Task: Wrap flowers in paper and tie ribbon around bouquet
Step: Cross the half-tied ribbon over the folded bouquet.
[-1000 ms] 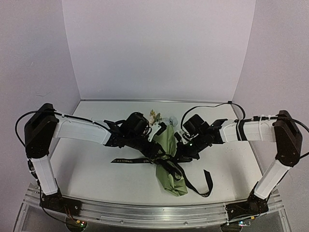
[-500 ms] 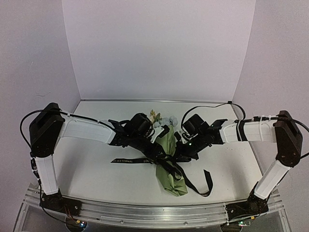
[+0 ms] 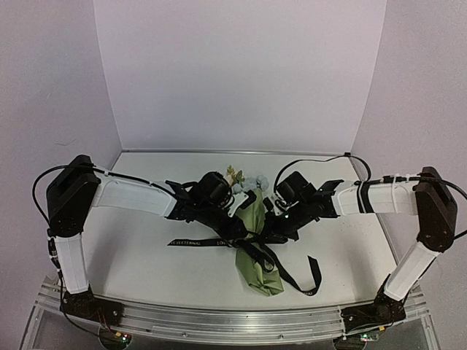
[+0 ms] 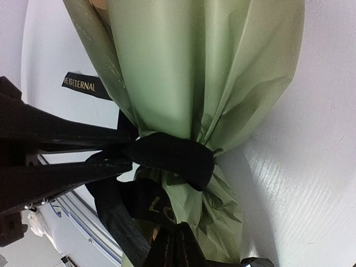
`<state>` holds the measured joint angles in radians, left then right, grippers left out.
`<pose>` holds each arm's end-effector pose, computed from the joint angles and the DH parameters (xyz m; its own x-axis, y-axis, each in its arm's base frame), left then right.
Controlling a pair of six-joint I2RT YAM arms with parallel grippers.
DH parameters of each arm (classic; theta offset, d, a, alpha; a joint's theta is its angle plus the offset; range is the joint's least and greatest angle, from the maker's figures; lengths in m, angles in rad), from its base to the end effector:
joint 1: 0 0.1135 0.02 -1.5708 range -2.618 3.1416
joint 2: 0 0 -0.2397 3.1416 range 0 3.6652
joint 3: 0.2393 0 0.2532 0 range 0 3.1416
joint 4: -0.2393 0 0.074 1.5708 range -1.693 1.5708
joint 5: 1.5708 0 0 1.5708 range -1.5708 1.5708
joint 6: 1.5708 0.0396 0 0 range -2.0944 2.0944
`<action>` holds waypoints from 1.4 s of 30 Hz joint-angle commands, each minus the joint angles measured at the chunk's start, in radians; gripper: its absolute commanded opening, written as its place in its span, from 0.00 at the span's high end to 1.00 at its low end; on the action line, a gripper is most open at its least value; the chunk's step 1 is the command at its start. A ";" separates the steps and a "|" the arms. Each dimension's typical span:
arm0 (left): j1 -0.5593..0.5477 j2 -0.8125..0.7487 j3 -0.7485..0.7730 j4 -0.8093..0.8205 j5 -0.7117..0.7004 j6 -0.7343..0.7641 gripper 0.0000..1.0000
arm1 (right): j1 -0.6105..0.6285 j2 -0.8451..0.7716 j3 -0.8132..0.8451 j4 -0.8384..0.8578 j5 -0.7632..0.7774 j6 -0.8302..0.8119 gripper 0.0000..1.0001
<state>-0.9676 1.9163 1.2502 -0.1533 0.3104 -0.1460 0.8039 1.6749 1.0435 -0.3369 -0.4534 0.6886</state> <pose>0.2214 -0.3428 0.1526 -0.5414 0.5418 -0.6429 0.8326 0.4521 -0.3201 0.2241 0.2576 0.1648 -0.9622 -0.1753 -0.2082 -0.2695 0.7207 0.6388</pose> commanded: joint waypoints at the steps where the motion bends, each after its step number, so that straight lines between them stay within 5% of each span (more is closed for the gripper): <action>1: 0.004 -0.006 0.041 0.014 -0.004 0.013 0.98 | 0.005 -0.023 0.006 0.050 0.005 0.035 0.96; 17: 0.004 -0.087 -0.043 0.149 -0.002 -0.083 1.00 | 0.008 0.059 -0.082 0.335 0.026 0.229 1.00; 27: 0.004 -0.089 -0.057 0.150 0.031 -0.103 1.00 | 0.008 0.117 -0.162 0.659 0.081 0.344 1.00; 42: 0.005 -0.106 -0.050 0.149 -0.030 -0.109 1.00 | 0.036 0.101 -0.223 0.797 0.092 0.329 1.00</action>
<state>-0.9676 1.8702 1.1950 -0.0408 0.2923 -0.2447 0.8364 1.7847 0.8211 0.3510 -0.3790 1.0151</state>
